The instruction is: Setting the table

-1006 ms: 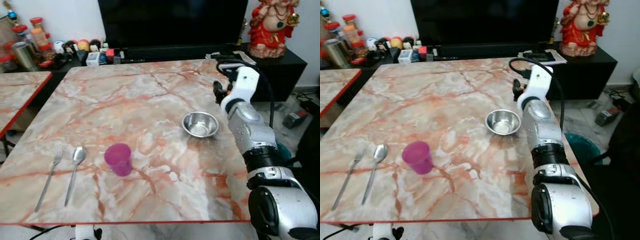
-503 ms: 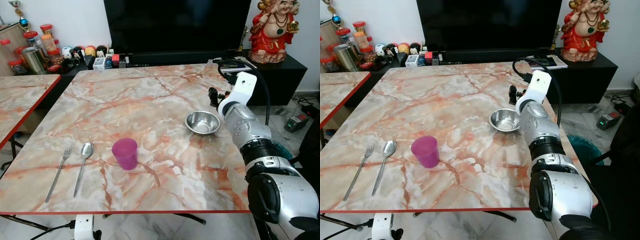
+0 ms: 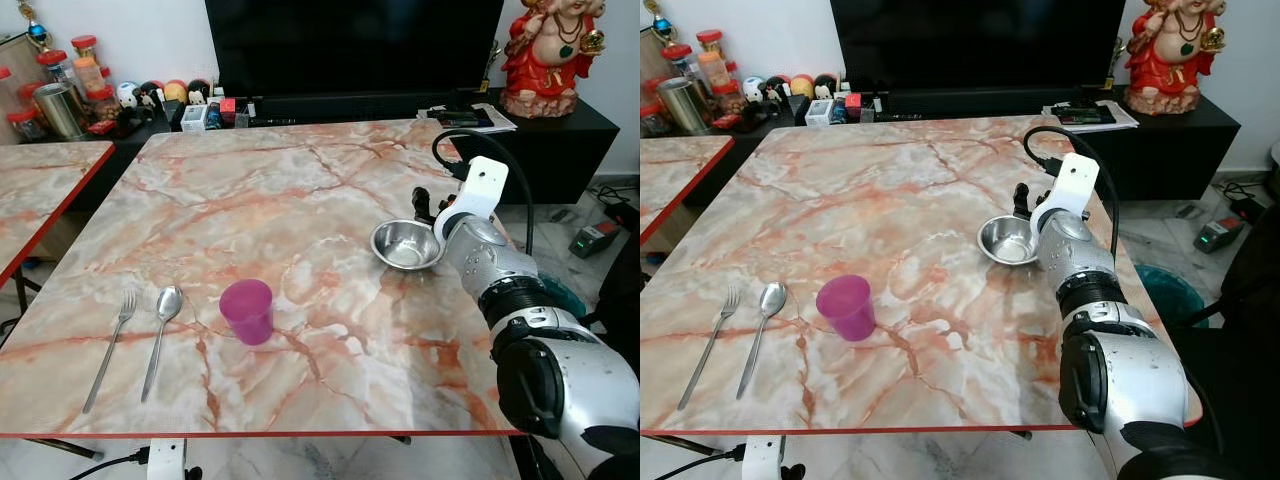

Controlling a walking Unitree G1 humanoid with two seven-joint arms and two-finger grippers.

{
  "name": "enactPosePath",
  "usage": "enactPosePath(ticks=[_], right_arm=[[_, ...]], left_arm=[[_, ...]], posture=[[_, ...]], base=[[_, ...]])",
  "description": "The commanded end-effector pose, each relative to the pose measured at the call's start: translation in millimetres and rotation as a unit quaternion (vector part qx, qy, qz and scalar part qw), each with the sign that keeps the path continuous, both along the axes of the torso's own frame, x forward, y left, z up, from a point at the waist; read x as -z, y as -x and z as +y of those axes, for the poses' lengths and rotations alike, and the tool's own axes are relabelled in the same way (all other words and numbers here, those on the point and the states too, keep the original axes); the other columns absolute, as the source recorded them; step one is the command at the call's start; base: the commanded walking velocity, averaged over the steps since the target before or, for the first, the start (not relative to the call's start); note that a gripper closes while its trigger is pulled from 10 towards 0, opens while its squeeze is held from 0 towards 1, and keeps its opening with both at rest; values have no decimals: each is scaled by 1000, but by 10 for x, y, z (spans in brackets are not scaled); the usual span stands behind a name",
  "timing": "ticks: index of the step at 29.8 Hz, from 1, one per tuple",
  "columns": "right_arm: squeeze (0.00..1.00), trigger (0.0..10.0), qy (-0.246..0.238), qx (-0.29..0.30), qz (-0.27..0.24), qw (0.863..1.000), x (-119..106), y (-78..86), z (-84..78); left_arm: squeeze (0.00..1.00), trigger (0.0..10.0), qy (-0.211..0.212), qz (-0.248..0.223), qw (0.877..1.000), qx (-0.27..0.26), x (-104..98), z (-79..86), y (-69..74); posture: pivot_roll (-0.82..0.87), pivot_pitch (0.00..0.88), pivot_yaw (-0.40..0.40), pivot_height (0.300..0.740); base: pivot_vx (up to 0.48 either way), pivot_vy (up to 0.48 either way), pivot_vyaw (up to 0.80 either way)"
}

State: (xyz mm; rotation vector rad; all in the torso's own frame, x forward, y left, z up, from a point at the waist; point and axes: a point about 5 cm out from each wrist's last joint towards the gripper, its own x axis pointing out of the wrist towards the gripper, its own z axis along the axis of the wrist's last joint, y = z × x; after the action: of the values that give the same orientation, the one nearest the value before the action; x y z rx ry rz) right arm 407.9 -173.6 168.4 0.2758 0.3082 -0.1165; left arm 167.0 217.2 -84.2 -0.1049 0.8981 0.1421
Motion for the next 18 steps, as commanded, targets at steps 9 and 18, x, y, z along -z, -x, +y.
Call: enactPosePath(ticks=[9,18], right_arm=[[0,10000,3,47,13,999,50,23,-127],[0,10000,15,83,26,996,133,72,-260]], left_arm=[[0,10000,1,18,1000,-4,51,68,165],[0,10000,2,20,1000,0,59,70,192]], posture=[[14,0,47,728],[6,0,51,728]], base=[[0,0,0],[0,0,0]])
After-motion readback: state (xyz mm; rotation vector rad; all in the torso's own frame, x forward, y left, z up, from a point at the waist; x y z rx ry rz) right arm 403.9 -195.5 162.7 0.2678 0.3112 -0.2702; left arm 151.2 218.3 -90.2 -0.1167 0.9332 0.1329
